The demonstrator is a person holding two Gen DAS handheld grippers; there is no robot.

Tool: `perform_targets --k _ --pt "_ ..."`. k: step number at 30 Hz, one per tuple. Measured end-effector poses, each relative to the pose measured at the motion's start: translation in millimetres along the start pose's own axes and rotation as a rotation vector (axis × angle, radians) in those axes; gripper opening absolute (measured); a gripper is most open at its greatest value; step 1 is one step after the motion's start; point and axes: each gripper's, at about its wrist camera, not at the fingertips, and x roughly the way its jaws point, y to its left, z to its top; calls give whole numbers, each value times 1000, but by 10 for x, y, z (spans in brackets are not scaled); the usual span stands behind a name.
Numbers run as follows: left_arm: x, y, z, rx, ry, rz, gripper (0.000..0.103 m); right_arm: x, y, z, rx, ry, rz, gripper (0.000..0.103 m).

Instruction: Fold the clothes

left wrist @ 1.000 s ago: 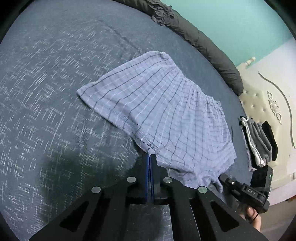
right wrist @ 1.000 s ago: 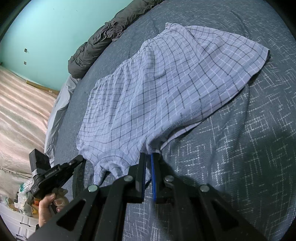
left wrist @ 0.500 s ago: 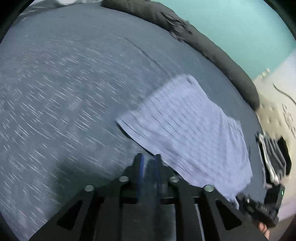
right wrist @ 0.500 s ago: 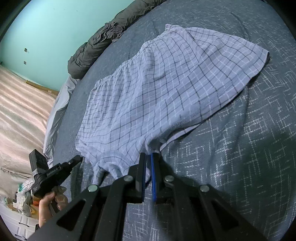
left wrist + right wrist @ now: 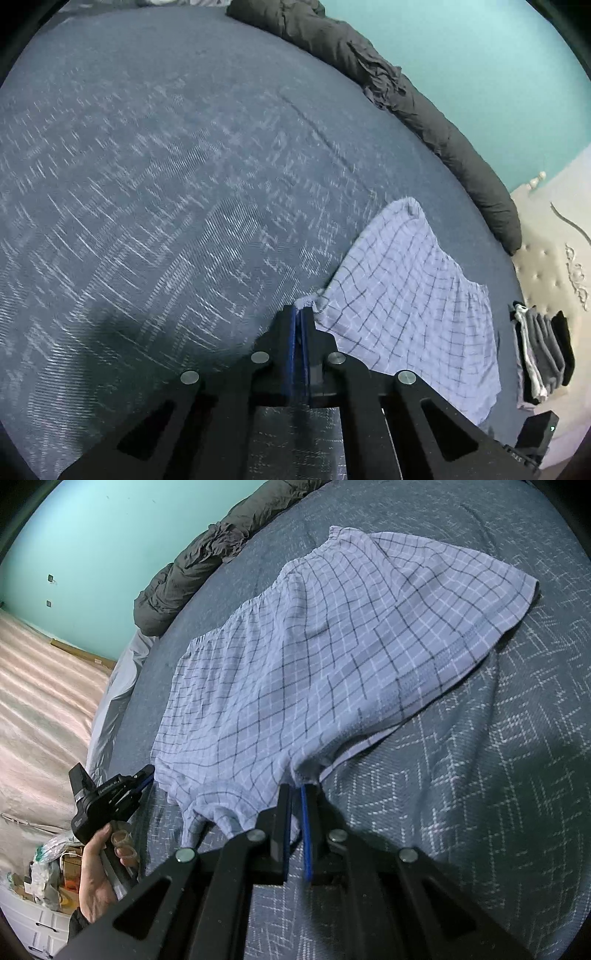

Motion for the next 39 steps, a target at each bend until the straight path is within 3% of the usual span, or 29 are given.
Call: perform_targets --k 3,8,16,25,29,34,37,39 --pt "-93 -2 49 -1 -34 19 3 2 5 -3 -3 1 -2 5" --pt "43 61 55 -12 0 39 3 5 14 -8 -7 4 -5 5" --pt "81 5 71 2 -9 51 3 -7 0 2 -2 -5 5 5" --pt "40 52 38 -2 -12 41 4 -419 -156 305 26 -207 -9 5" --pt "34 87 23 3 -7 46 4 -516 -425 524 67 -275 -58 19" --pt "55 84 21 3 -7 51 4 -632 -811 650 176 -327 -162 20" --pt "72 50 16 5 -11 60 4 -736 -1030 646 224 -356 -225 40" --pt "77 40 10 6 -14 64 4 -751 -1107 662 229 -366 -223 44"
